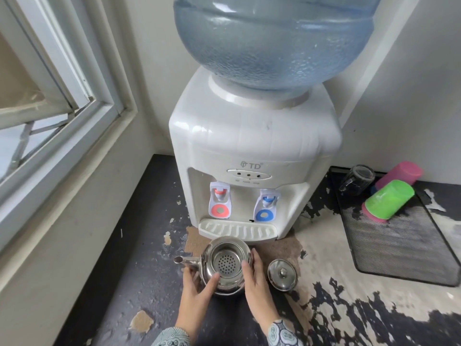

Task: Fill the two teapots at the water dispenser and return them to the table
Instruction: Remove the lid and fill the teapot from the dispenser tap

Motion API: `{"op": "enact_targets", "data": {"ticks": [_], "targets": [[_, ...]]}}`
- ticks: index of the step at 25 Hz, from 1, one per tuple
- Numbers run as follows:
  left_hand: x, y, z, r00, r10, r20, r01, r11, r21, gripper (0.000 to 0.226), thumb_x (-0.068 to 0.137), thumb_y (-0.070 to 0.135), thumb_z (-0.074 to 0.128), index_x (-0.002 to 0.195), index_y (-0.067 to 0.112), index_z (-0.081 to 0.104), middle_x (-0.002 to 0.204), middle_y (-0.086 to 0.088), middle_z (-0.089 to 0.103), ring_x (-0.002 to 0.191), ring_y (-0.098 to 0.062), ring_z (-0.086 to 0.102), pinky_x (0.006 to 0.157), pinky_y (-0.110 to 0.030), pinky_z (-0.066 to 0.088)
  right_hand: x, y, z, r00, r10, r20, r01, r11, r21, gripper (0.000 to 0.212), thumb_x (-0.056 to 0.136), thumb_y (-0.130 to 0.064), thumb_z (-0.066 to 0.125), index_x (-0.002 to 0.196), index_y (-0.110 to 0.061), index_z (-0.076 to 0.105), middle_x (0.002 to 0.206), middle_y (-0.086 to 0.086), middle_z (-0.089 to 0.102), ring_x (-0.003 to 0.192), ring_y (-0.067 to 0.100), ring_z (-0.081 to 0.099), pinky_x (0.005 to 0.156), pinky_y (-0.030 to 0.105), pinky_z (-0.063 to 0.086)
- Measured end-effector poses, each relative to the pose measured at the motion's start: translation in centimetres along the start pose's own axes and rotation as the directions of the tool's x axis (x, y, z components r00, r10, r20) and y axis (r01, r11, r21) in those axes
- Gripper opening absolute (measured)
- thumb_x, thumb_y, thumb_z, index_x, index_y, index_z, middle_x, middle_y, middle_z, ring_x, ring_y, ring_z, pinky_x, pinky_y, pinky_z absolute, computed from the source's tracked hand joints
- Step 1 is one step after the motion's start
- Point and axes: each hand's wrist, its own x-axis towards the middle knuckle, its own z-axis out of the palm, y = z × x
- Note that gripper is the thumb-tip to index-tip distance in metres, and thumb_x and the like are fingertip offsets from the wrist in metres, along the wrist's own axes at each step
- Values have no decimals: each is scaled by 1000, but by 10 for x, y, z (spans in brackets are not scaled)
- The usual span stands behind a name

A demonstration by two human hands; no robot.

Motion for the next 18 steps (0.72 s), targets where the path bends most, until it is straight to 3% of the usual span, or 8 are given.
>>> {"op": "enact_targets", "data": {"ticks": [3, 7, 10, 13, 16, 18], "targets": [[2, 13, 3, 999, 35, -37, -36, 999, -28, 73, 77, 26, 70, 137, 17, 31, 140, -11, 45, 130, -26, 43, 110, -50, 35, 3, -10, 3, 999, 6, -32, -5, 1000, 19, 56, 95, -35, 37, 145, -18, 16, 154, 0, 22, 133, 3, 23, 103, 15, 15], [9, 43, 4, 995, 57, -77, -62, 996, -68, 65, 69, 43, 73, 123, 29, 39, 127, -2, 53, 115, -22, 55, 103, -49, 43, 14, -36, 0, 1000, 14, -6, -14, 999, 40, 62, 92, -45, 39, 145, -22, 15, 153, -1, 26, 137, 14, 27, 109, 27, 21], [24, 59, 5, 993, 21, -118, -36, 992, -125, 72, 72, 39, 73, 131, 20, 37, 127, -3, 53, 115, -25, 56, 102, -51, 44, 24, -54, -1, 999, 2, 46, -2, 1000, 13, 64, 92, -47, 39, 145, -21, 14, 151, 3, 28, 137, 19, 29, 106, 29, 25], [35, 71, 6, 989, -14, -144, -9, 987, -160, 72, 76, 38, 71, 132, 10, 37, 131, -13, 53, 117, -32, 55, 102, -54, 43, 32, -69, 1, 997, -53, 55, 51, 998, 36, 60, 93, -41, 41, 143, -20, 18, 150, 2, 30, 128, 8, 34, 102, 23, 27], [41, 78, 7, 986, -46, -161, 14, 981, -194, 74, 77, 36, 70, 131, 1, 36, 130, -26, 52, 114, -37, 57, 97, -51, 46, 37, -75, 4, 995, -69, 70, 67, 997, 31, 61, 94, -38, 41, 145, -18, 15, 153, 2, 25, 136, 12, 28, 111, 29, 25], [43, 77, 11, 982, -44, -184, 3, 976, -216, 73, 77, 36, 70, 131, 2, 36, 133, -25, 49, 118, -38, 54, 99, -52, 44, 36, -74, 7, 994, -93, 55, 92, 996, 16, 60, 94, -35, 42, 145, -20, 13, 153, 3, 22, 139, 15, 24, 114, 31, 22]]}}
